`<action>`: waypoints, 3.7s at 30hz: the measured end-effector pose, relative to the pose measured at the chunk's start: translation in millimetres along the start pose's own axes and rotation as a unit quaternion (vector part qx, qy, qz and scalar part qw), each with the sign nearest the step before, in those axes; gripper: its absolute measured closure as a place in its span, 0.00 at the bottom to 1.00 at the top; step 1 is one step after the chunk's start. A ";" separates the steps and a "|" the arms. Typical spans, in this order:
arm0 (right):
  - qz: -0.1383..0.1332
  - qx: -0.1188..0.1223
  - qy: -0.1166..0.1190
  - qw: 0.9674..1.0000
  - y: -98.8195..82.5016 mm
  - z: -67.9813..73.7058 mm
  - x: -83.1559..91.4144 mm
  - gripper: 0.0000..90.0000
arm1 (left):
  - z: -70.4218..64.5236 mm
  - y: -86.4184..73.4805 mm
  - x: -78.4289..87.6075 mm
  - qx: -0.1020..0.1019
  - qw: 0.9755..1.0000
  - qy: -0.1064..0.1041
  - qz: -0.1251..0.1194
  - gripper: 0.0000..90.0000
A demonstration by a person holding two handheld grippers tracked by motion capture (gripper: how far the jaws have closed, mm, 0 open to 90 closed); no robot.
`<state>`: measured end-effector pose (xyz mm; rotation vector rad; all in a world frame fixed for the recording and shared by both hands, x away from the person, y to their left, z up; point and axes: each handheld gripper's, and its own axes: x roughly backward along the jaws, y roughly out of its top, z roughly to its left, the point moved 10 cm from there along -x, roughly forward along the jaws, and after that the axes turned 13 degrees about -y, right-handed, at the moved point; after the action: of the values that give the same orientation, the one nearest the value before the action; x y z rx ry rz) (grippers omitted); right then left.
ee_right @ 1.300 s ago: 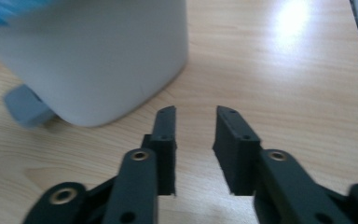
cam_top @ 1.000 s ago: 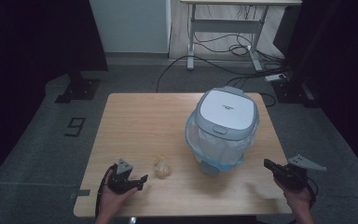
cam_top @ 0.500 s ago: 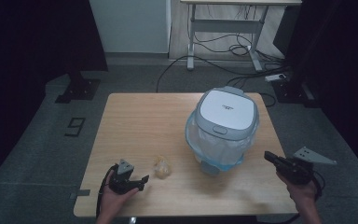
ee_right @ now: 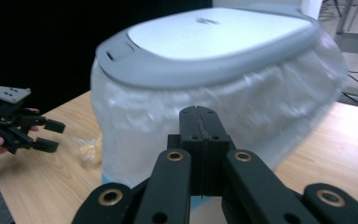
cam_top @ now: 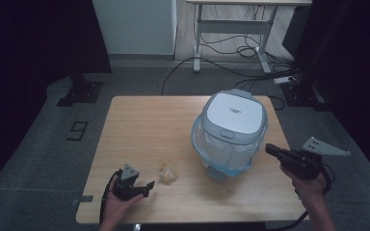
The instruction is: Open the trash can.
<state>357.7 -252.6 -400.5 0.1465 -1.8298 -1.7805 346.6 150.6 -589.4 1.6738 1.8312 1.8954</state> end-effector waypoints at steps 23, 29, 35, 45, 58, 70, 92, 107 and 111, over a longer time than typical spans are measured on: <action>0.011 0.011 0.067 0.998 38.0 49.8 -41.8 1.00 | -0.8 -0.9 -1.1 -0.001 1.000 -0.005 0.004 0.28; 0.015 0.015 0.070 0.997 41.2 55.2 -47.2 1.00 | -1.1 -1.1 -1.4 -0.002 1.000 -0.005 0.004 0.28; 0.020 0.022 0.072 0.997 47.5 62.3 -53.5 1.00 | -1.5 -1.3 -1.7 -0.002 1.000 -0.007 0.006 0.28; 0.040 0.023 0.079 0.996 48.2 71.7 -70.7 1.00 | 0.1 -2.4 -1.4 0.001 1.000 -0.008 0.008 0.28; 0.052 0.017 0.083 0.995 46.5 72.2 -72.7 1.00 | -1.1 -2.9 -2.3 -0.001 1.000 -0.009 0.010 0.28; 0.040 0.030 0.072 0.996 46.0 72.6 -69.7 1.00 | -0.4 -3.2 -1.9 0.000 1.000 -0.008 0.011 0.28; -0.033 0.014 0.028 0.999 -21.7 20.8 -5.1 0.38 | -2.4 -4.0 -5.3 0.004 1.000 -0.011 0.014 0.29; 0.057 -0.028 -0.034 0.997 -131.4 -28.5 -31.0 0.36 | -3.0 -4.2 -5.6 0.005 1.000 -0.012 0.014 0.29; 0.080 -0.025 -0.045 0.995 -148.9 -33.7 -34.8 0.36 | -2.8 -4.2 -5.3 0.005 1.000 -0.013 0.014 0.29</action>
<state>356.3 -282.0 -554.3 -0.0978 -1.8018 -1.7444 344.4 146.6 -595.1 1.7266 1.8220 1.8690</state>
